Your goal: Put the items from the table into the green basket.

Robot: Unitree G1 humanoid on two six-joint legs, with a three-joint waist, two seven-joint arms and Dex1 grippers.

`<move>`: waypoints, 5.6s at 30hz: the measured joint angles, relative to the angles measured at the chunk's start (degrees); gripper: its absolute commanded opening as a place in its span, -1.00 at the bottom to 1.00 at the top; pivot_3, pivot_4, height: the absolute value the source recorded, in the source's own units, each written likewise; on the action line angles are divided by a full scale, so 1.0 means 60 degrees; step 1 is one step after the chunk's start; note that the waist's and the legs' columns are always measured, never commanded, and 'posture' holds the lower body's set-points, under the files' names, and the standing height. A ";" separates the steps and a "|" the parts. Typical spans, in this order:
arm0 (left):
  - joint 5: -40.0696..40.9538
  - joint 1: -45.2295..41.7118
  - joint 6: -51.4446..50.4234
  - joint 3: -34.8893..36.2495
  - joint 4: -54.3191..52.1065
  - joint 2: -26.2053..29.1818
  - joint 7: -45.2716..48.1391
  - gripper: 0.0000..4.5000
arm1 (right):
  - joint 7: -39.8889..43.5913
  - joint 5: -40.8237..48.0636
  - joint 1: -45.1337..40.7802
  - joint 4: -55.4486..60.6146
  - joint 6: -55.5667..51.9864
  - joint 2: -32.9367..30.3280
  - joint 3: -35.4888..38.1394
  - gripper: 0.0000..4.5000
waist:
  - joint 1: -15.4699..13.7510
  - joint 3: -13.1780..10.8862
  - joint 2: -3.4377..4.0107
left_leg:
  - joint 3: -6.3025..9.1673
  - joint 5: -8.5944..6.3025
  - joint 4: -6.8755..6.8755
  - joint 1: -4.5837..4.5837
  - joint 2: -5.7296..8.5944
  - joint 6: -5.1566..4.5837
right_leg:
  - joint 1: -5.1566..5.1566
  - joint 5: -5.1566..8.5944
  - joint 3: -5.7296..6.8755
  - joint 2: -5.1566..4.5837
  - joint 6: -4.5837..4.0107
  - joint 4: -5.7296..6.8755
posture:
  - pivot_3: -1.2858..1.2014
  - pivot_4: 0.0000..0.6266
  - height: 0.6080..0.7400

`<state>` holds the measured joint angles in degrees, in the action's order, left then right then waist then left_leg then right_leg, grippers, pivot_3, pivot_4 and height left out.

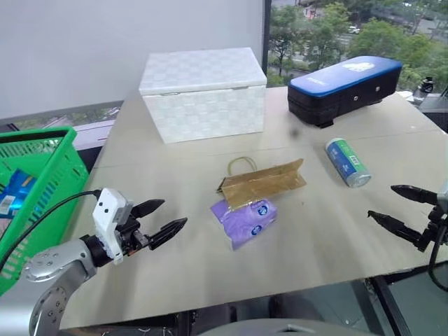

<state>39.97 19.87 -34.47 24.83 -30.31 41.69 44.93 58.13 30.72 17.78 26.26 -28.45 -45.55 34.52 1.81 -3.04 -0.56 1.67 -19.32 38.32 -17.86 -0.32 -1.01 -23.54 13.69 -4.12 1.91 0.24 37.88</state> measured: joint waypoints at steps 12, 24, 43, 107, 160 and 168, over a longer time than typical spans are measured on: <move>-0.0668 -0.5520 -0.1086 -0.3747 0.1219 0.0456 0.0190 1.00 | -0.0619 0.1022 0.0956 0.2132 -0.0056 0.0537 0.0222 0.99 | 0.0272 0.0024 0.0028 | -0.0051 0.0001 0.0003 -0.0052 0.0007 0.0001 | -0.0012 0.0013 -0.0095 0.0033 0.0034 -0.0014 | -0.06 -0.97 1.00; -0.2058 -0.6785 -0.0388 -0.5377 0.3010 -0.0120 0.1110 -0.16 | -0.0809 0.1753 0.1245 0.3237 0.0005 0.0501 0.0363 1.00 | 0.0618 0.0018 0.0011 | -0.0041 0.0000 0.0011 -0.0062 0.0013 -0.0002 | -0.0016 0.0014 -0.0091 0.0040 0.0039 -0.0010 | -0.10 -0.94 1.00; -0.2999 -0.5431 -0.0411 -0.0436 0.4580 -0.0242 -0.3262 -0.95 | -0.1031 0.1639 -0.1238 0.2445 0.0620 0.0517 -0.2025 1.00 | 0.0448 0.0016 -0.0018 | -0.0019 0.0000 0.0014 -0.0037 -0.0002 -0.0001 | -0.0016 0.0012 -0.0081 0.0003 0.0038 0.0004 | 0.03 -0.98 1.00; -0.3117 -0.7087 -0.1025 0.4124 0.4918 -0.0118 -0.8203 -0.40 | -0.0465 0.2683 -0.6896 0.0050 0.0287 0.1648 -0.5216 1.00 | -0.1405 0.0161 -0.0222 | 0.0142 0.0038 0.0037 -0.0327 0.0058 0.0069 | -0.0268 -0.0035 0.0232 -0.0205 -0.0052 0.0011 | 0.22 -1.00 1.00; 0.1127 -0.6702 -0.2317 -0.3884 0.0092 -0.0676 -0.0663 0.96 | -0.4302 -0.1042 -0.5465 -0.3903 -0.4544 0.0180 -0.4034 1.00 | 0.0085 -0.0025 0.0026 | 0.0047 0.0048 0.0027 -0.0135 0.0014 0.0063 | -0.0021 0.0000 0.0181 -0.0047 -0.0093 0.0007 | -0.01 -0.84 1.00; 0.1047 -0.6626 -0.2311 -0.3935 0.0096 -0.0914 -0.0707 0.96 | -0.4697 -0.1116 -0.6743 -0.4377 -0.4878 0.0668 -0.4071 1.00 | 0.0241 -0.0026 0.0026 | 0.0024 0.0048 0.0028 -0.0104 0.0008 0.0064 | -0.0023 0.0012 0.0112 0.0003 -0.0059 0.0017 | -0.01 -0.89 1.00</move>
<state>46.25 -19.89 -48.34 1.22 -29.74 36.21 40.69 29.95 24.02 -22.68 0.00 -57.72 -41.54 10.10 3.25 -3.19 -0.41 1.81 -19.03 38.48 -18.48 -0.28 -0.62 -23.68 13.76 -3.45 1.92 -0.12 37.98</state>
